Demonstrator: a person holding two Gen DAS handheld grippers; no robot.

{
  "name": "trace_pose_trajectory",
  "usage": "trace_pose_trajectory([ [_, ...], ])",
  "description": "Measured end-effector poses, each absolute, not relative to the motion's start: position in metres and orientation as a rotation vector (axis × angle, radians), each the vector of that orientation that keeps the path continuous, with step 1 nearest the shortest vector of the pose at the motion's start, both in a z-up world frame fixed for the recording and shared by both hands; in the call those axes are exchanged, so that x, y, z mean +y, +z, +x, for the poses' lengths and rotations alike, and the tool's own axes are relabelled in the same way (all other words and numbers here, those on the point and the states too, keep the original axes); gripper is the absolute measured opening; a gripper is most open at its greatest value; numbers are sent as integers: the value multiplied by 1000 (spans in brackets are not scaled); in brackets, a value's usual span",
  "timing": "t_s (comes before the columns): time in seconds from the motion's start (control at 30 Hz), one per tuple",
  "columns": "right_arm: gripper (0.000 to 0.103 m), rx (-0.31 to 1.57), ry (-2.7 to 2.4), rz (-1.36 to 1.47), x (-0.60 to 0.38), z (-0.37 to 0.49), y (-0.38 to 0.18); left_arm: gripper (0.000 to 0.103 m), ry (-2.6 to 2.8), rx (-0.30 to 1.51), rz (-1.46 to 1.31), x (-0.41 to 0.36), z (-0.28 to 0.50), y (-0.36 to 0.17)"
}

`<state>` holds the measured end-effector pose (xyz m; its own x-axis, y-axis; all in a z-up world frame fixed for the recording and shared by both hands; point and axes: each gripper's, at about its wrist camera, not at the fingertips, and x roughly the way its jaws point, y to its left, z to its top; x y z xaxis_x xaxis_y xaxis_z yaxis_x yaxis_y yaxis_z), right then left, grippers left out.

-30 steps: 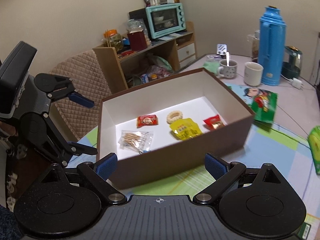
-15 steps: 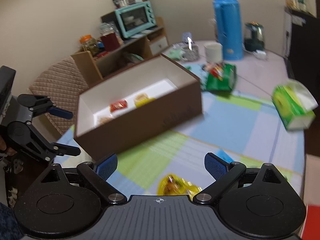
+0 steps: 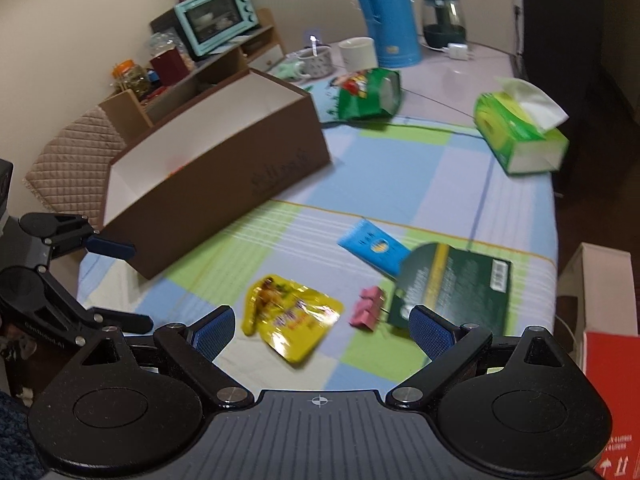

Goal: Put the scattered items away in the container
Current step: 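Grasp the yellow snack pouch with the left gripper while the right grasps the green lip-balm card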

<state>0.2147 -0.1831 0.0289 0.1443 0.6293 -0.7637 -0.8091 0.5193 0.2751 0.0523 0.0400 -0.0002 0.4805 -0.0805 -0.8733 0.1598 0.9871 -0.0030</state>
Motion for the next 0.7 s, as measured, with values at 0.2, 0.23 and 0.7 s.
trace_pose_trajectory([
  [0.2, 96, 1009, 996, -191, -199, 222, 20, 91, -231, 1063, 183, 16, 64, -29],
  [0.23, 96, 1015, 987, -186, -202, 224, 19, 91, -247, 1060, 216, 11, 66, -34],
  [0.7, 96, 1080, 872, -102, -228, 241, 7, 91, -475, 1023, 634, -30, 113, -95],
])
